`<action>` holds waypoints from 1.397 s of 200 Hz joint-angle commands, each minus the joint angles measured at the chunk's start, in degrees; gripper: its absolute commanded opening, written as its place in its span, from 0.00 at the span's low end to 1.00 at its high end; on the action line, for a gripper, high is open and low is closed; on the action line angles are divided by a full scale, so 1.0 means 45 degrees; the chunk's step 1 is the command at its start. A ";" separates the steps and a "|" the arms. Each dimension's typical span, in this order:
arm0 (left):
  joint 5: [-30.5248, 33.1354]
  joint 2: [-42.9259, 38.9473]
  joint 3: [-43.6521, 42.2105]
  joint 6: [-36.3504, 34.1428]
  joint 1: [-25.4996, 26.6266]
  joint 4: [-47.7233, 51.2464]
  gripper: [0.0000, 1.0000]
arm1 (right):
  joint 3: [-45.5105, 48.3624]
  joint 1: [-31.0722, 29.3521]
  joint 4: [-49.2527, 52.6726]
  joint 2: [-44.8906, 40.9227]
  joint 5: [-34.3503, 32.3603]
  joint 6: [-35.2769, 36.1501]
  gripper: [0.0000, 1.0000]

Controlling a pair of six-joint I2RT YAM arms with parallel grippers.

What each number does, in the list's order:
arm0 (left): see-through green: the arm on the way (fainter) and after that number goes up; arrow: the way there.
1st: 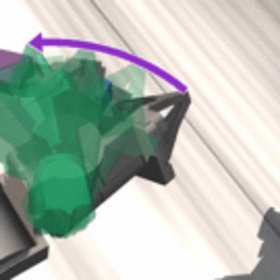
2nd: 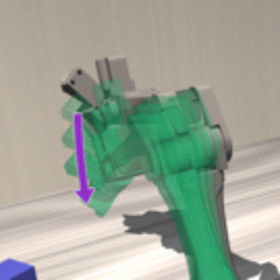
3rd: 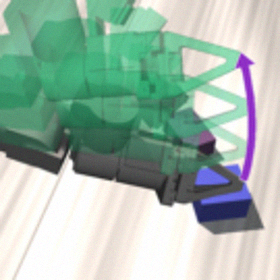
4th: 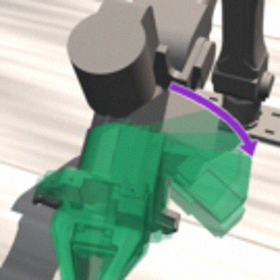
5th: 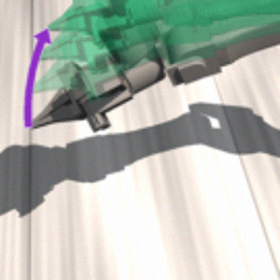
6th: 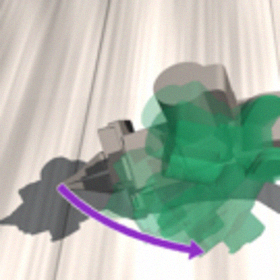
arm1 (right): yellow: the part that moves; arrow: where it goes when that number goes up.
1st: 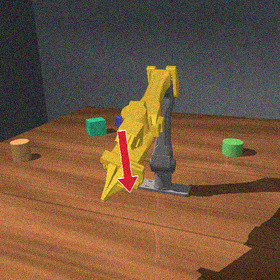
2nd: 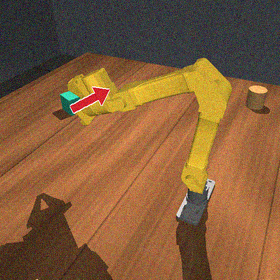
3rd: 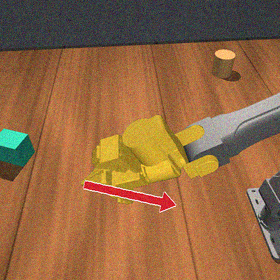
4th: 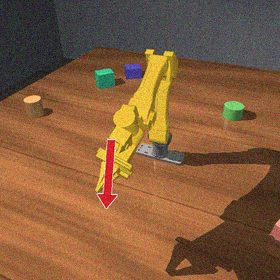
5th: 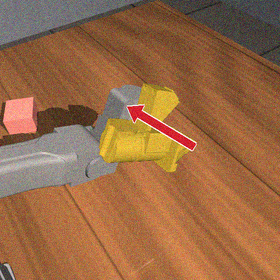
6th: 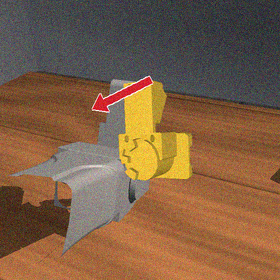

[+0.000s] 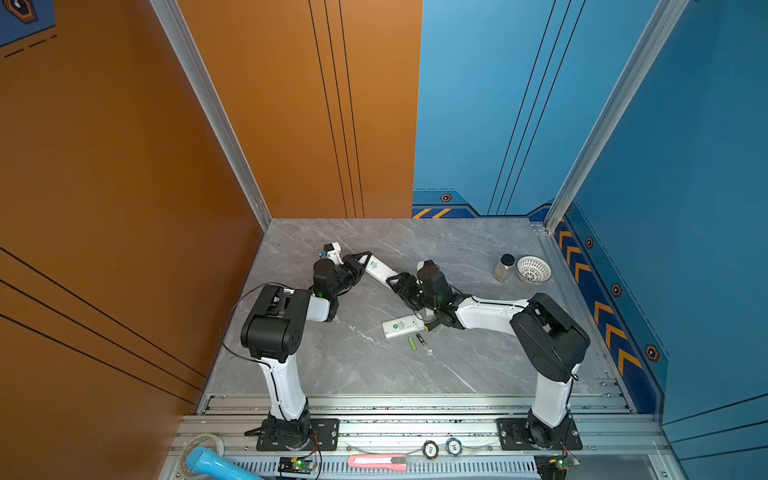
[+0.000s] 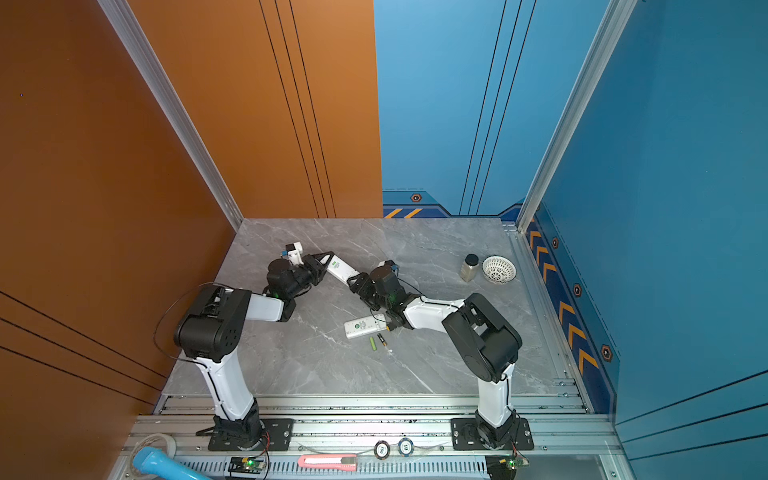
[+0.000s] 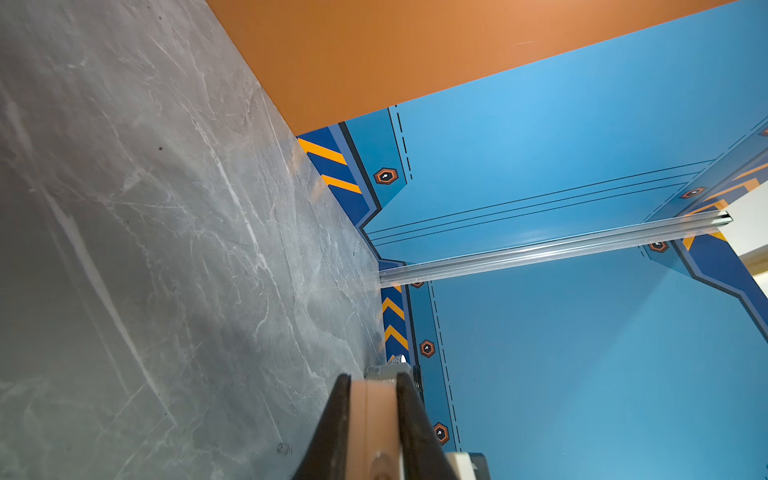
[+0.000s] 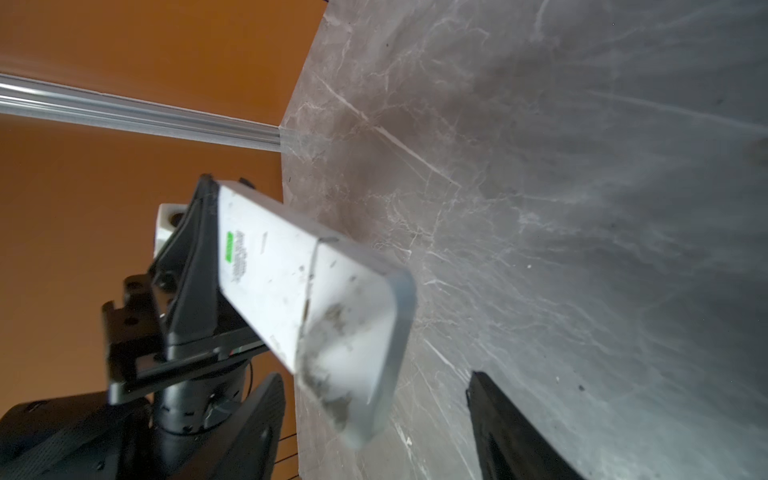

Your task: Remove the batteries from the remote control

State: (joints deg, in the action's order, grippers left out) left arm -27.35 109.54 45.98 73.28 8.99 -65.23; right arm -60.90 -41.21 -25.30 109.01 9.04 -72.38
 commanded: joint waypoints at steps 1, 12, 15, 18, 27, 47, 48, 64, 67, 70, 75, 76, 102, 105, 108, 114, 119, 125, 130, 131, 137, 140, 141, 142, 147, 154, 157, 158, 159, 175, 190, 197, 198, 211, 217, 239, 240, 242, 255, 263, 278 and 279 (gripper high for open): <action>0.0103 0.0109 -0.0119 0.0054 -0.0070 -0.0701 0.00 | -0.0395 0.0095 -0.0619 0.0267 -0.0050 -0.0225 0.66; 0.0066 0.0112 -0.0131 0.0045 -0.0074 -0.0697 0.00 | -0.0233 0.0133 -0.0906 0.0267 -0.0185 -0.0310 0.63; 0.0046 0.0129 -0.0135 0.0045 -0.0076 -0.0699 0.00 | -0.0201 0.0152 -0.0951 0.0267 -0.0176 -0.0342 0.62; 0.0044 0.0131 -0.0138 0.0040 -0.0066 -0.0699 0.00 | -0.0197 0.0154 -0.1022 0.0280 -0.0190 -0.0376 0.60; 0.0072 0.0151 -0.0176 0.0041 -0.0048 -0.0700 0.00 | -0.0157 0.0154 -0.1170 0.0306 -0.0187 -0.0441 0.56; 0.0073 0.0165 -0.0149 0.0026 -0.0065 -0.0699 0.00 | -0.0184 0.0141 -0.1087 0.0368 -0.0114 -0.0354 0.52; 0.0068 0.0158 -0.0144 0.0025 -0.0065 -0.0699 0.00 | -0.0180 0.0138 -0.1092 0.0367 -0.0124 -0.0348 0.52; -0.0060 0.0200 -0.0046 0.0026 -0.0070 -0.0693 0.00 | -0.0047 0.0154 -0.1307 0.0438 -0.0196 -0.0428 0.50; -0.0055 0.0208 -0.0032 0.0040 -0.0066 -0.0688 0.00 | -0.0041 0.0149 -0.1387 0.0462 -0.0190 -0.0467 0.49; -0.0071 0.0195 -0.0038 0.0012 -0.0065 -0.0671 0.00 | -0.0040 0.0141 -0.1436 0.0475 -0.0170 -0.0470 0.48; -0.0085 0.0190 -0.0043 0.0001 -0.0065 -0.0634 0.00 | -0.0058 0.0154 -0.1486 0.0499 -0.0155 -0.0478 0.45; -0.0089 0.0190 -0.0052 -0.0006 -0.0075 -0.0627 0.00 | -0.0078 0.0144 -0.1486 0.0500 -0.0144 -0.0478 0.44; -0.0077 0.0112 -0.0063 -0.0226 -0.0125 -0.0322 0.00 | -0.0130 0.0144 -0.1327 0.0433 -0.0127 -0.0375 0.34; -0.0096 0.0095 -0.0061 -0.0258 -0.0141 -0.0296 0.00 | -0.0120 0.0126 -0.1299 0.0415 -0.0140 -0.0346 0.33; -0.0111 0.0093 -0.0053 -0.0276 -0.0145 -0.0263 0.00 | -0.0094 0.0102 -0.1261 0.0391 -0.0154 -0.0342 0.32; -0.0125 0.0092 -0.0039 -0.0291 -0.0177 -0.0188 0.00 | -0.0028 0.0061 -0.1253 0.0329 -0.0186 -0.0339 0.30; -0.0127 0.0072 -0.0036 -0.0325 -0.0172 -0.0177 0.00 | 0.0040 0.0041 -0.1268 0.0282 -0.0209 -0.0345 0.28; -0.0132 0.0071 -0.0022 -0.0355 -0.0182 -0.0143 0.00 | 0.0092 0.0007 -0.1289 0.0235 -0.0245 -0.0360 0.26; -0.0158 0.0058 0.0006 -0.0402 -0.0195 -0.0090 0.00 | 0.0161 -0.0010 -0.1325 0.0184 -0.0268 -0.0362 0.25; -0.0155 0.0056 0.0012 -0.0413 -0.0198 -0.0063 0.00 | 0.0168 -0.0016 -0.1328 0.0177 -0.0259 -0.0361 0.24; -0.0141 0.0017 0.0018 -0.0476 -0.0190 0.0068 0.00 | 0.0208 -0.0021 -0.1349 0.0122 -0.0260 -0.0346 0.23; -0.0133 -0.0012 0.0017 -0.0548 -0.0188 0.0163 0.00 | 0.0233 -0.0022 -0.1350 0.0088 -0.0266 -0.0352 0.22; -0.0123 -0.0028 0.0017 -0.0584 -0.0185 0.0191 0.00 | 0.0243 -0.0031 -0.1341 0.0070 -0.0268 -0.0337 0.22; -0.0128 -0.0036 0.0027 -0.0611 -0.0184 0.0224 0.00 | 0.0258 -0.0036 -0.1336 0.0052 -0.0269 -0.0339 0.22; -0.0130 -0.0081 0.0035 -0.0708 -0.0201 0.0368 0.00 | 0.0287 -0.0032 -0.1297 -0.0018 -0.0292 -0.0318 0.21; -0.0130 -0.0120 0.0089 -0.0847 -0.0171 0.0576 0.00 | 0.0339 -0.0041 -0.1254 -0.0115 -0.0336 -0.0276 0.19; -0.0147 -0.0122 0.0114 -0.0899 -0.0176 0.0647 0.00 | 0.0364 -0.0041 -0.1236 -0.0156 -0.0332 -0.0260 0.19; -0.0159 -0.0122 0.0115 -0.0916 -0.0169 0.0667 0.00 | 0.0367 -0.0041 -0.1235 -0.0159 -0.0340 -0.0262 0.19; -0.0165 -0.0123 0.0115 -0.0924 -0.0166 0.0677 0.00 | 0.0369 -0.0041 -0.1224 -0.0171 -0.0344 -0.0253 0.19; -0.0269 -0.0046 0.0251 -0.0955 -0.0152 0.0742 0.00 | 0.0370 -0.0002 -0.1184 -0.0232 -0.0328 -0.0206 0.17; -0.0138 -0.0074 0.0194 -0.0995 -0.0125 0.0789 0.00 | 0.0339 0.0036 -0.1195 -0.0245 -0.0231 -0.0223 0.14; -0.0085 -0.0065 0.0178 -0.1046 -0.0152 0.0857 0.00 | 0.0330 0.0037 -0.1160 -0.0278 -0.0212 -0.0206 0.13; -0.0080 -0.0064 0.0186 -0.1057 -0.0158 0.0870 0.00 | 0.0330 0.0037 -0.1168 -0.0289 -0.0212 -0.0215 0.12; -0.0094 -0.0048 0.0216 -0.1090 -0.0129 0.0923 0.00 | 0.0330 0.0038 -0.1043 -0.0345 -0.0223 -0.0187 0.10; -0.0130 -0.0039 0.0251 -0.1109 -0.0124 0.0939 0.00 | 0.0331 0.0037 -0.1021 -0.0357 -0.0202 -0.0169 0.09; 0.0001 -0.0088 0.0249 -0.1315 -0.0091 0.1169 0.00 | 0.0238 0.0041 -0.0883 -0.0299 -0.0078 -0.0127 0.05; 0.0003 -0.0086 0.0250 -0.1319 -0.0088 0.1182 0.00 | 0.0236 0.0049 -0.0882 -0.0289 -0.0067 -0.0127 0.05; 0.0004 -0.0108 0.0251 -0.1341 -0.0090 0.1202 0.00 | 0.0244 0.0055 -0.0897 -0.0297 -0.0058 -0.0127 0.05; 0.0013 -0.0106 0.0242 -0.1465 -0.0100 0.1340 0.00 | 0.0223 0.0056 -0.0876 -0.0350 -0.0033 -0.0127 0.04; 0.0057 -0.0103 0.0199 -0.1499 -0.0085 0.1395 0.00 | 0.0141 0.0056 -0.0719 -0.0401 -0.0025 -0.0134 0.03; 0.0227 -0.0109 0.0121 -0.1586 -0.0087 0.1468 0.00 | -0.0083 0.0090 -0.0398 -0.0486 0.0127 -0.0132 0.02; 0.0233 -0.0116 0.0128 -0.1591 -0.0086 0.1468 0.00 | -0.0110 0.0103 -0.0337 -0.0490 0.0134 -0.0129 0.01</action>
State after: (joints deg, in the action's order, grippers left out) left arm -26.96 109.67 45.67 67.66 8.21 -58.50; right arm -60.25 -40.93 -30.57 109.45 9.02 -74.39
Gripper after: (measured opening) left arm 0.180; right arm 0.109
